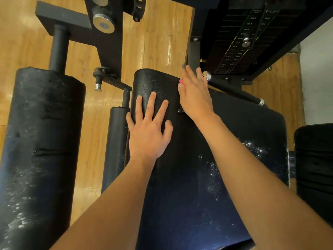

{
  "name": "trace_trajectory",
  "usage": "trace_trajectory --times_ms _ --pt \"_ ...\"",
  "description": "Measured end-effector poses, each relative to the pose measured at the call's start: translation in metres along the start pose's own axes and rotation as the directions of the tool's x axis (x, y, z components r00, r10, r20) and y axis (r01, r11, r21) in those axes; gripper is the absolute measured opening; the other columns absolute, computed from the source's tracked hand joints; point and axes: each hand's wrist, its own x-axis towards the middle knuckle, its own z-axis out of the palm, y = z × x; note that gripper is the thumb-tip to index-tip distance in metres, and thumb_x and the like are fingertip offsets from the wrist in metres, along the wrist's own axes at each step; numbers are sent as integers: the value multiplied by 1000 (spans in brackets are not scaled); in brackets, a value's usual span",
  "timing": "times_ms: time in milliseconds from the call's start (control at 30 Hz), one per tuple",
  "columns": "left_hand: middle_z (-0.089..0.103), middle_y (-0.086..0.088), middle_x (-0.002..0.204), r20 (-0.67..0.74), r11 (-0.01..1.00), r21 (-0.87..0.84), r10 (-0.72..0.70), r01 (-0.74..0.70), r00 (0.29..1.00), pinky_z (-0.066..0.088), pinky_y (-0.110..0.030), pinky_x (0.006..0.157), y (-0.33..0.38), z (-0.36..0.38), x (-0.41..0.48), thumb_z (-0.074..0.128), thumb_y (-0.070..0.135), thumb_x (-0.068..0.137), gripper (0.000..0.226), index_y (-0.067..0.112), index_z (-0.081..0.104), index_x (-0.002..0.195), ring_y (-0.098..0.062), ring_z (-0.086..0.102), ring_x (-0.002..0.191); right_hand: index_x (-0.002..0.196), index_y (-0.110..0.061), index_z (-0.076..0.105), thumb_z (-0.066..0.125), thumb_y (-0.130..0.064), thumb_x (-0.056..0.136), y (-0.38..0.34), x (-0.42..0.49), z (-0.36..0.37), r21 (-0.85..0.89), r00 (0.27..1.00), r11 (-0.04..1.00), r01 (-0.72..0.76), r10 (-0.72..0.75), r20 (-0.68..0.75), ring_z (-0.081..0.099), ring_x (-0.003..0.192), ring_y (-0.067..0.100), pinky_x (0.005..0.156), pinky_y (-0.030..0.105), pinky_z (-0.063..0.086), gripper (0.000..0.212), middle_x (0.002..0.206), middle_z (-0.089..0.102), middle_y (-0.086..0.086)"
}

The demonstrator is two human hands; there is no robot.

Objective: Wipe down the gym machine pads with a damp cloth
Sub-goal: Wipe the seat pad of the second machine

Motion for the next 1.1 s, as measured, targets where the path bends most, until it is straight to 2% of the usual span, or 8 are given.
trace_trajectory --times_ms 367,633,967,1100 --pt "16 2 171 1 1000 -7 -4 4 1000 22 -69 117 2 0 -2 34 48 101 58 36 34 157 -30 2 158 164 -15 14 30 -22 112 -1 -41 9 17 1000 1000 -16 16 10 -4 159 23 127 40 -3 55 172 6 1" --pt "17 2 171 -11 1000 -4 2 -2 1000 23 -69 117 1 0 -1 34 47 101 57 36 35 157 -30 3 158 162 -12 21 30 -22 111 -6 -26 10 -22 999 999 -32 31 -30 1 159 27 127 42 1 53 172 12 5" --pt "17 1 171 -12 1000 -15 6 -6 1000 21 -69 118 1 0 -1 38 45 101 56 35 35 157 -31 3 158 163 -15 16 32 -23 111 -6 -71 21 28 1000 999 -19 19 -5 -1 159 22 125 34 -6 55 172 8 2" --pt "17 1 171 -13 1000 -5 6 -6 1000 21 -68 118 1 0 -2 37 46 102 56 35 35 157 -31 3 158 163 -14 17 32 -24 111 -3 -65 16 2 1000 1000 10 -10 15 -2 159 22 126 36 -5 55 172 8 2"
